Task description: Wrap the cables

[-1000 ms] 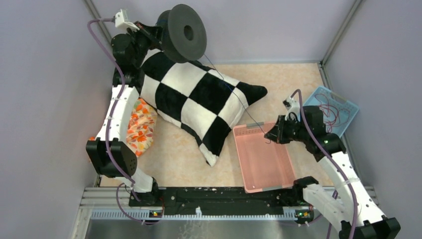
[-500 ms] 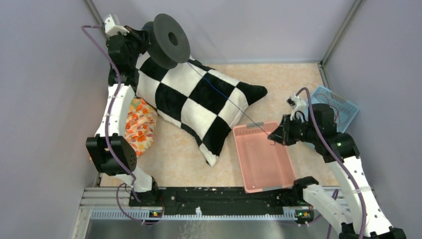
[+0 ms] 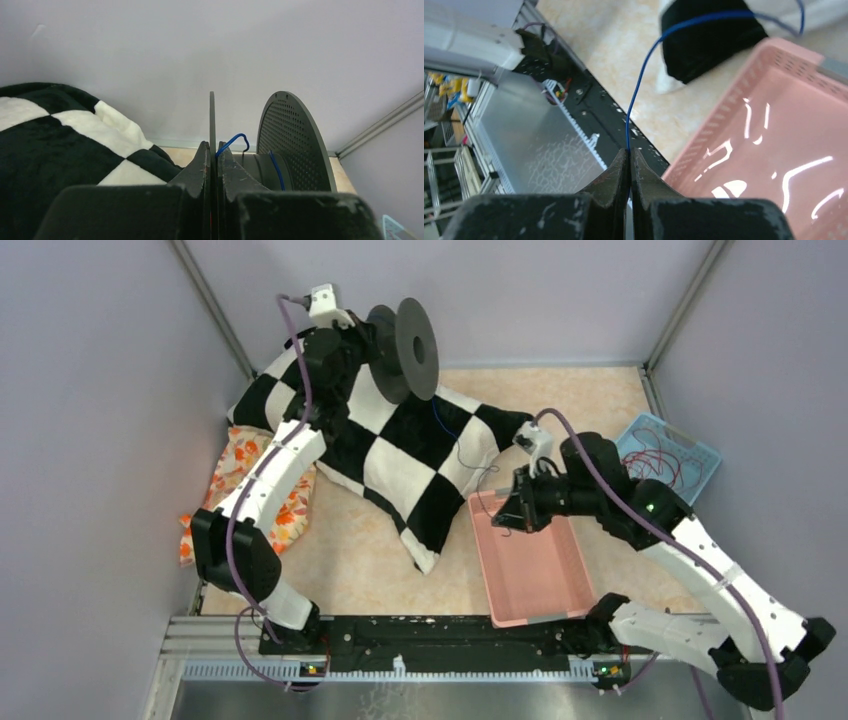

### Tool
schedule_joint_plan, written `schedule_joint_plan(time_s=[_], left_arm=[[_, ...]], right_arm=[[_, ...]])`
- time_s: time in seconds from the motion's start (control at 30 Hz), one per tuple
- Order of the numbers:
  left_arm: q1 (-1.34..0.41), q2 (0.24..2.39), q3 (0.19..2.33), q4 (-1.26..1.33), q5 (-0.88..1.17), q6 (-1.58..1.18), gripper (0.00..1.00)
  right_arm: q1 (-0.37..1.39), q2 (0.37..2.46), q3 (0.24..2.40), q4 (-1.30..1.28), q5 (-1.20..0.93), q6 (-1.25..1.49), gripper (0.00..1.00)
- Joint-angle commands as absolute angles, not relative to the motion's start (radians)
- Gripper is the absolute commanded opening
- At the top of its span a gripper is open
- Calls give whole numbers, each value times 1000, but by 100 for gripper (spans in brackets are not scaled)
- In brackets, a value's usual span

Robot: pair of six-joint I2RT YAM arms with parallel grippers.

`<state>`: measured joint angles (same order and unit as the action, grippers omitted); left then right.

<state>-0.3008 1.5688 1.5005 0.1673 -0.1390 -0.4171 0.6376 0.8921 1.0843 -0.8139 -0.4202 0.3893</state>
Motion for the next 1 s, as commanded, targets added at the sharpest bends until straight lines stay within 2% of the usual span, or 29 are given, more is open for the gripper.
schedule_joint_plan(time_s=[0.0,0.27,0.63,0.97], left_arm=[[-354,1534,1532,380,-367,-221,0],[-452,1595,1559,470,-544,4,0],[-458,1642,1603,376,-465,27,0],[-508,1673,1757,99,-141,48,0]], right_arm=[[852,992,1354,-839,-251,352,0],[1042,1213,1749,-953,-258,222,0],[1080,1481,2380,-1058,-54,-23,0],[1054,1491,2417,-908,115,-151,0]])
